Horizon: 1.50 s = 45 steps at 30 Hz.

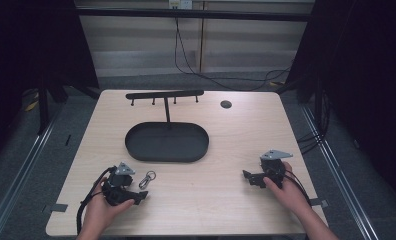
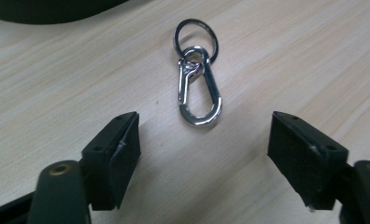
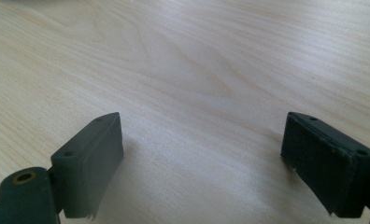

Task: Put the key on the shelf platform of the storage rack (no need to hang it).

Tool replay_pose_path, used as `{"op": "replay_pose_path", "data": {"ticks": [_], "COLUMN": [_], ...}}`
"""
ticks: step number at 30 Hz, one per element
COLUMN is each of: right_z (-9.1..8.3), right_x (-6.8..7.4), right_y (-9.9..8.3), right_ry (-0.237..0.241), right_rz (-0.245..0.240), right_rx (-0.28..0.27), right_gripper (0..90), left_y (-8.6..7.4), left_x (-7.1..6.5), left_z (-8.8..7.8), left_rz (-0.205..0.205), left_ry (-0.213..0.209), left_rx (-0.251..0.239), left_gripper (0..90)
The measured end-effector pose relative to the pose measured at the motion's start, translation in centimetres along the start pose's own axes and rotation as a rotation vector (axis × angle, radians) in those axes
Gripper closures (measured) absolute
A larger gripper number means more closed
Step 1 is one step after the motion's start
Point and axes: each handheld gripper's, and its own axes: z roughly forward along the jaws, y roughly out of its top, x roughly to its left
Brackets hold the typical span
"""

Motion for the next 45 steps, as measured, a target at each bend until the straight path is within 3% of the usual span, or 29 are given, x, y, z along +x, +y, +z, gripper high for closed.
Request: {"op": "replay_pose_path", "data": {"ticks": [6,11,16,22,34,45], "right_z": [0.0,0.0,0.0,0.0,0.0,0.0], "right_x": [0.0,0.0,0.0,0.0,0.0,0.0], "right_y": [0.0,0.0,0.0,0.0,0.0,0.0], "right_ry": [0.000,0.000,0.000,0.000,0.000,0.000], "right_rz": [-0.001,-0.002,0.001,0.002,0.002,0.001], "right_rx": [-0.001,0.000,0.001,0.001,0.001,0.001], "right_gripper": [12.3,12.3,12.3,12.3,12.3,12.3], "left_y": [1.0,1.6,2.2,3.0,4.5,4.7], "left_x": [0.0,0.1,0.5,0.5,0.7,0.7], "left_z": [-0.2,-0.2,-0.1,0.4,1.2,1.7], "left_rz": [-0.026,-0.044,-0.067,-0.064,-0.059,-0.065], "left_ry": [-0.017,-0.003,-0.014,-0.025,-0.013,-0.012], "left_rx": [0.043,0.091,0.107,0.151,0.187,0.208], "left_gripper": [32.2,36.2,38.4,41.3,46.0,52.5]}}
